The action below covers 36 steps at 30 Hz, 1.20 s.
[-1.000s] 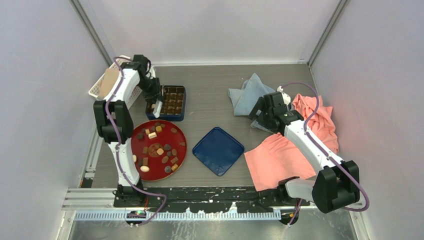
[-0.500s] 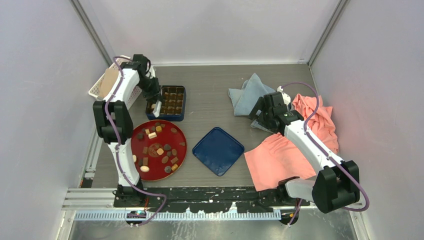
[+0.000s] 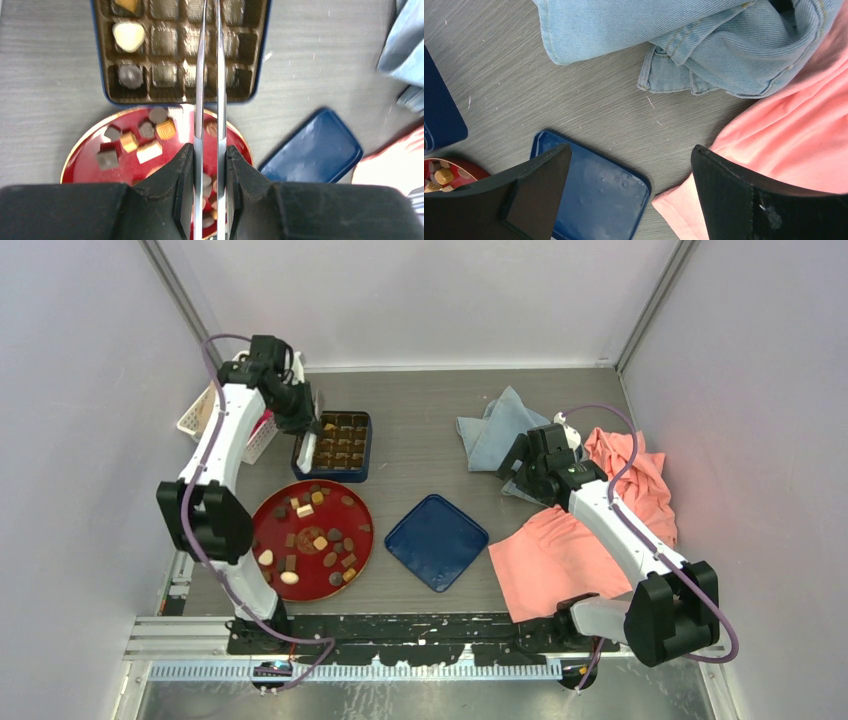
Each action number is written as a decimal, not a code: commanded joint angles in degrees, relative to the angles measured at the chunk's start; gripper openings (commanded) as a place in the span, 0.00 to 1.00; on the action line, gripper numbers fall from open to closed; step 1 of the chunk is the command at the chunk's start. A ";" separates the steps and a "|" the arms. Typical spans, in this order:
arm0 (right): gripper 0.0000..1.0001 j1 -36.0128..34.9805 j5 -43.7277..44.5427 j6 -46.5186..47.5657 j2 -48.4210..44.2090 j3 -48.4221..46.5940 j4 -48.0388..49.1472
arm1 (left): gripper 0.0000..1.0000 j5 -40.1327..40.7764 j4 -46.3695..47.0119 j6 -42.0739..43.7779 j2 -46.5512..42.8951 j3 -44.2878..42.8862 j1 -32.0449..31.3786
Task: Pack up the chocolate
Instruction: Pick up the fake chocolate from the plate.
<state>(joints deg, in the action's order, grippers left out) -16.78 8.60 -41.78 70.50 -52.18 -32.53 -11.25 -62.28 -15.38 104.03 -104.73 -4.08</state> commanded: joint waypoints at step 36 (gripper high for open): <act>0.94 -1.40 -1.64 -1.21 0.87 -0.73 4.12 | 0.27 5.07 -8.26 -19.77 -36.71 48.00 -16.58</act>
<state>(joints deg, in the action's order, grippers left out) -17.91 6.44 -42.65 72.79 -52.18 -29.78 -5.15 -72.93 -34.28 68.23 -56.21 -20.56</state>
